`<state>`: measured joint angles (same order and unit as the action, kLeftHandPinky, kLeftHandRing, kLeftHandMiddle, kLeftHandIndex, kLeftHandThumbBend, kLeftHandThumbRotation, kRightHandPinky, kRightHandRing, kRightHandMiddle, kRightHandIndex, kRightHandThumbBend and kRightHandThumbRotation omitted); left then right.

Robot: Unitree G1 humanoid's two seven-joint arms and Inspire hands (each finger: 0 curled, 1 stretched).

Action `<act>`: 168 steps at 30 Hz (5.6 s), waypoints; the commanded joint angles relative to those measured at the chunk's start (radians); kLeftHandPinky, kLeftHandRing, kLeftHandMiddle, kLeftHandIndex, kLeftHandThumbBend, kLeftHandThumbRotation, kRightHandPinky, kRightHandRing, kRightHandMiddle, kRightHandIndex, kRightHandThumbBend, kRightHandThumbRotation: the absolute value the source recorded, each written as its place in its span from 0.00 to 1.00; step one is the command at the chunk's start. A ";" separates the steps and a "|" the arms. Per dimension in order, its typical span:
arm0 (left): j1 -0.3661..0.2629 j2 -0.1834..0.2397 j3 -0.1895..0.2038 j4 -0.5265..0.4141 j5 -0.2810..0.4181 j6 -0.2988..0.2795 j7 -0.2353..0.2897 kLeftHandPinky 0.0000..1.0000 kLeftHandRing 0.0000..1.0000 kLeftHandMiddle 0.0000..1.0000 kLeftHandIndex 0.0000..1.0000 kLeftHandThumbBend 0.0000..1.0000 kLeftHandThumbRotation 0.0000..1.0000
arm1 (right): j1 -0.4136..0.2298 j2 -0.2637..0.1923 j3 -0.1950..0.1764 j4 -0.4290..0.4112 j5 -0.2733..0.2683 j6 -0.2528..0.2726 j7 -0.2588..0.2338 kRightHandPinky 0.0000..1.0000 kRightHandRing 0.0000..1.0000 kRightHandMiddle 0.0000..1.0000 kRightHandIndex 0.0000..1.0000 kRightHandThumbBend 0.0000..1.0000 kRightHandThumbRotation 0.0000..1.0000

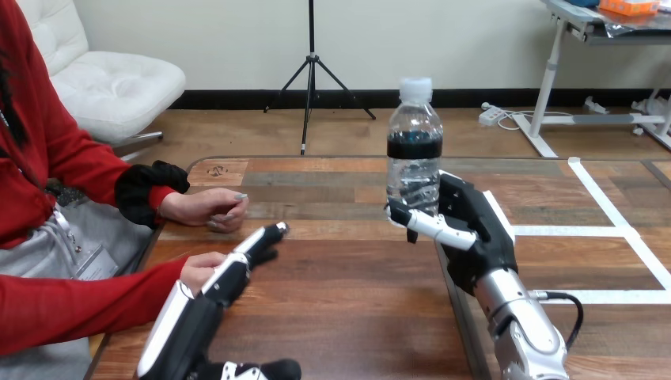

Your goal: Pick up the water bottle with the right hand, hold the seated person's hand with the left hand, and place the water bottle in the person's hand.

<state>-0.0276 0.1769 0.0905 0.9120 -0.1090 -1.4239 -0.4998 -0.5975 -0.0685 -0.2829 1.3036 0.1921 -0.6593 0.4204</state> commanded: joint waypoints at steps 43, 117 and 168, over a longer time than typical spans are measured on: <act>-0.187 0.444 0.161 -0.282 0.465 0.234 0.337 0.75 0.85 0.91 0.94 1.00 0.46 | 0.014 -0.019 -0.050 -0.093 0.071 -0.048 0.067 0.15 0.20 0.33 0.40 0.90 0.00; -0.513 0.756 -0.346 0.052 0.960 0.511 0.641 0.78 0.87 0.89 0.93 1.00 0.31 | 0.196 -0.011 -0.036 -0.437 0.142 -0.099 0.151 0.13 0.17 0.27 0.39 0.89 0.00; -0.672 0.627 -0.595 0.339 1.108 0.796 0.868 0.69 0.73 0.78 0.83 1.00 0.37 | 0.477 -0.007 0.093 -1.149 0.142 0.151 -0.023 0.05 0.09 0.17 0.32 0.81 0.00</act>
<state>-0.5954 0.8483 -0.4681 1.2028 0.9893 -0.6947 0.3293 -0.0598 -0.0789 -0.2098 0.3297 0.3157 -0.5108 0.4163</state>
